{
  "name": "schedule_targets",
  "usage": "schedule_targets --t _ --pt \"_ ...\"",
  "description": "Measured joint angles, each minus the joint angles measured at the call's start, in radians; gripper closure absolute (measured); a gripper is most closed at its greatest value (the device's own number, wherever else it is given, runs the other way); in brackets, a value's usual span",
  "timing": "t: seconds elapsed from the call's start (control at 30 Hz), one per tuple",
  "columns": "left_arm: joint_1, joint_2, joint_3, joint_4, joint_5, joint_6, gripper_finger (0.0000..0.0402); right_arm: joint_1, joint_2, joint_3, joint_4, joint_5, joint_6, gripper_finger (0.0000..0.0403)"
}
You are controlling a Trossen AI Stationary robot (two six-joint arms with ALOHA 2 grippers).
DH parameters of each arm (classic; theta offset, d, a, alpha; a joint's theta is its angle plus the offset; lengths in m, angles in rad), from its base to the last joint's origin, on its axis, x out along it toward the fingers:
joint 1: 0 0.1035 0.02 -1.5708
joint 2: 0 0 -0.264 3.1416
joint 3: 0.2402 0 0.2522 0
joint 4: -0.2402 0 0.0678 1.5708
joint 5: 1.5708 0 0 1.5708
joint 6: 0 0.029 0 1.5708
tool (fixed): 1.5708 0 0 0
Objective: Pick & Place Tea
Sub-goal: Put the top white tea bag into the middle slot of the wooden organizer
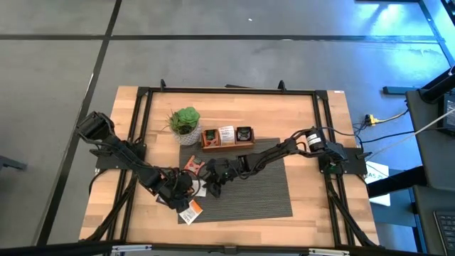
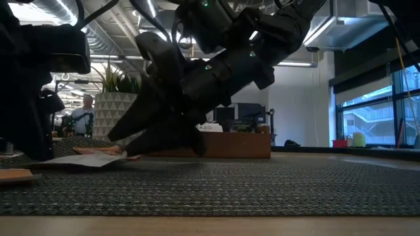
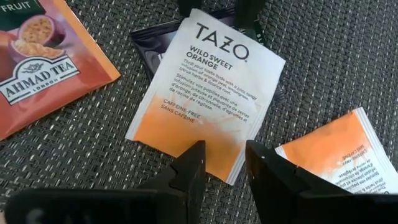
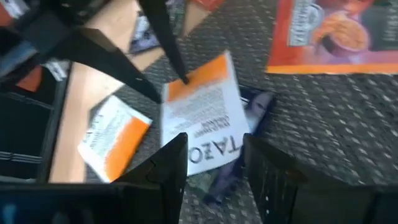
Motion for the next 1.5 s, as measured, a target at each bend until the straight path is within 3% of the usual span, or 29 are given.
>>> schedule_targets --t 0.27,0.6,0.8,1.07,1.5 --pt "-0.001 0.033 0.003 0.041 -0.011 0.000 0.0290 0.000 0.000 0.000 -0.013 0.000 0.007 0.0252" --pt "0.000 0.051 0.003 0.070 -0.011 -0.002 0.0293 0.000 0.000 0.000 -0.075 -0.031 0.020 0.0323" --pt "0.000 0.052 0.003 0.070 -0.001 -0.009 0.0291 -0.002 -0.002 0.000 -0.086 -0.045 -0.007 0.0333" --pt "0.000 0.053 0.003 0.070 0.004 -0.010 0.0292 -0.011 -0.002 0.000 -0.058 -0.184 -0.019 0.0300" --pt "0.000 0.053 0.002 0.072 0.007 -0.010 0.0291 -0.013 -0.004 0.002 -0.089 -0.185 0.024 0.0213"
